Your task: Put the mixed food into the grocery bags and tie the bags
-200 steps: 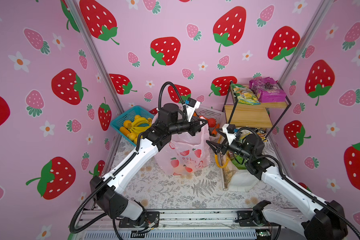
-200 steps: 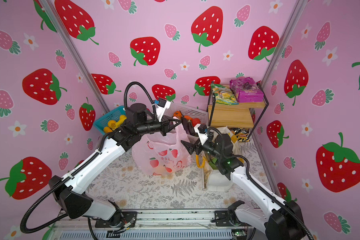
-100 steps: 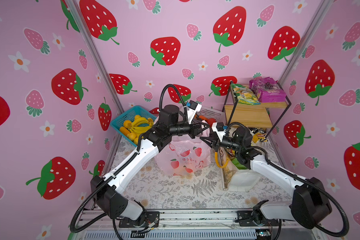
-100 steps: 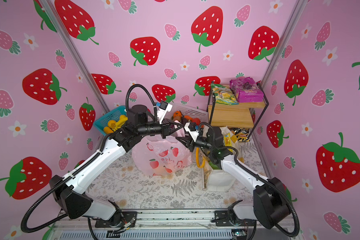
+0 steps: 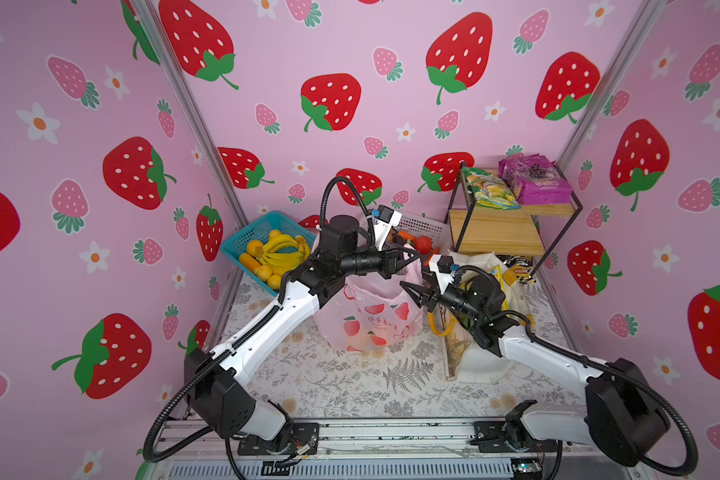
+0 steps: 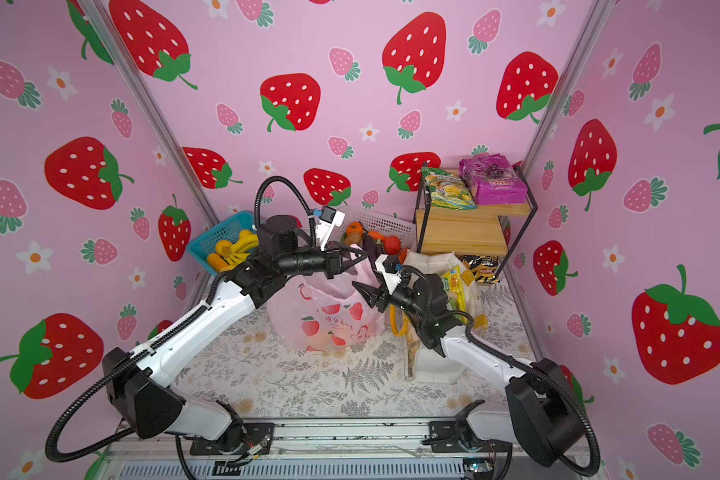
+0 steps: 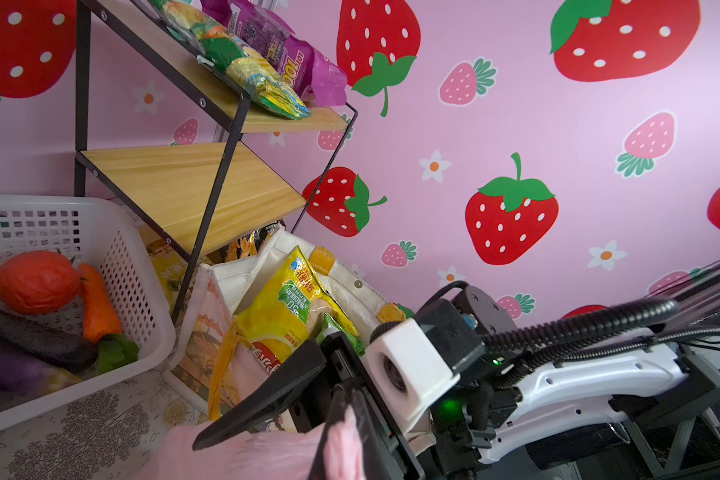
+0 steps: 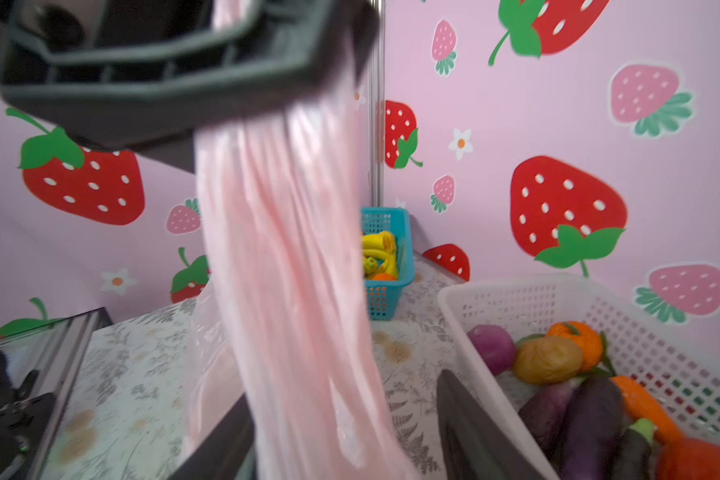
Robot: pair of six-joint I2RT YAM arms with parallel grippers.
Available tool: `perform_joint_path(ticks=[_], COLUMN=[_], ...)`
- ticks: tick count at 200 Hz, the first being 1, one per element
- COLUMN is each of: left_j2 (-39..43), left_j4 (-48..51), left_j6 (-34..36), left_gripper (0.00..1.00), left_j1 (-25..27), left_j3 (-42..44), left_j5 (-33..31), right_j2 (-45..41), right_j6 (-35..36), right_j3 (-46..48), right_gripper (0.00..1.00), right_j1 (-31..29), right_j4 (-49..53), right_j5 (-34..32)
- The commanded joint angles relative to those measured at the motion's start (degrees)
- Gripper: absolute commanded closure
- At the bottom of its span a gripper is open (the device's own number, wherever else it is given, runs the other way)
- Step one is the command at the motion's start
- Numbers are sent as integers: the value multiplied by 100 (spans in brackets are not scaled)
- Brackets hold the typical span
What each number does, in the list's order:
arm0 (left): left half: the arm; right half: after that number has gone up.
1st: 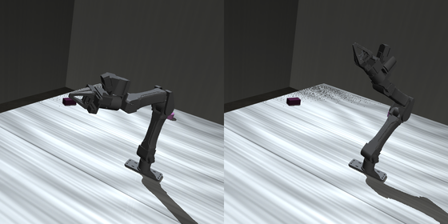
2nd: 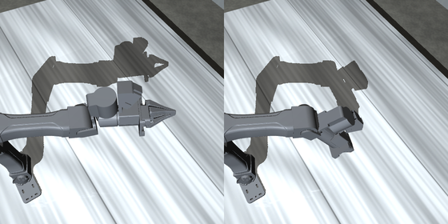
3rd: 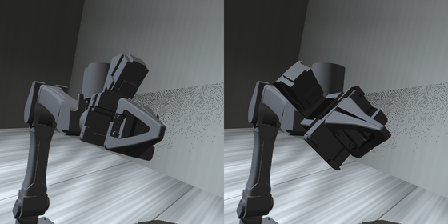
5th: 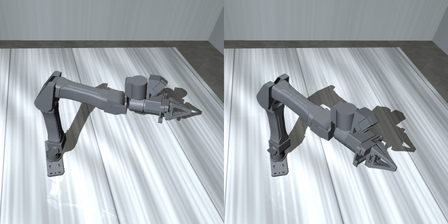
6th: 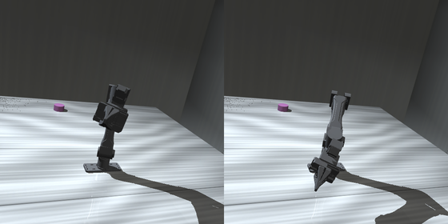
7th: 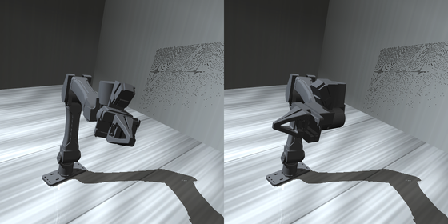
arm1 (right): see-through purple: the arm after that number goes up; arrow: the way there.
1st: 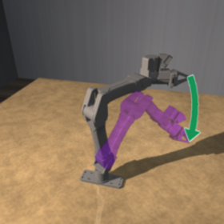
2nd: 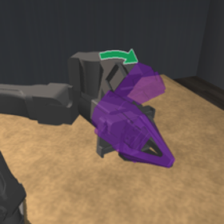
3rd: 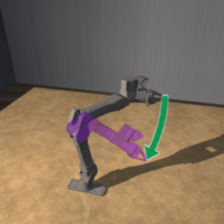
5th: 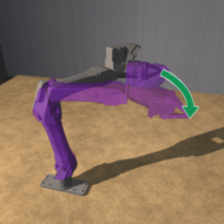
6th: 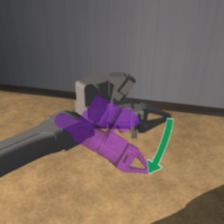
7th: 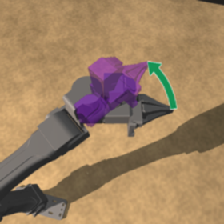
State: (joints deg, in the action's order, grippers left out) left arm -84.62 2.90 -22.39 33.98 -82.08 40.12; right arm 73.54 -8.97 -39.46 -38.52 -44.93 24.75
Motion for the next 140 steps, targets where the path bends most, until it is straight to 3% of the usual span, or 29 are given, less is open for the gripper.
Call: perform_joint_path(ticks=[1,47,71,107,140], left_j2=[178,205,226,290,263], left_j4=[-259,-286,-338,-386,-318], left_j6=[-108,-186,-236,-230,-176], left_gripper=[100,100,100,100,100], left_j1=[56,109,109,99,15], left_j3=[48,74,122,188,175], left_j5=[132,110,110,51,22], right_j2=[-44,417,779,1160,1009], right_j6=[-95,-327,-815,-1342,-1079], right_j3=[-75,-454,-562,-67,53], right_gripper=[31,29,42,55,53], right_j1=[-299,-963,-1155,-1230,-1230], right_j4=[-289,-415,-123,-124,-31], right_j5=[-1546,-3964,-5077,-5259,-4692])
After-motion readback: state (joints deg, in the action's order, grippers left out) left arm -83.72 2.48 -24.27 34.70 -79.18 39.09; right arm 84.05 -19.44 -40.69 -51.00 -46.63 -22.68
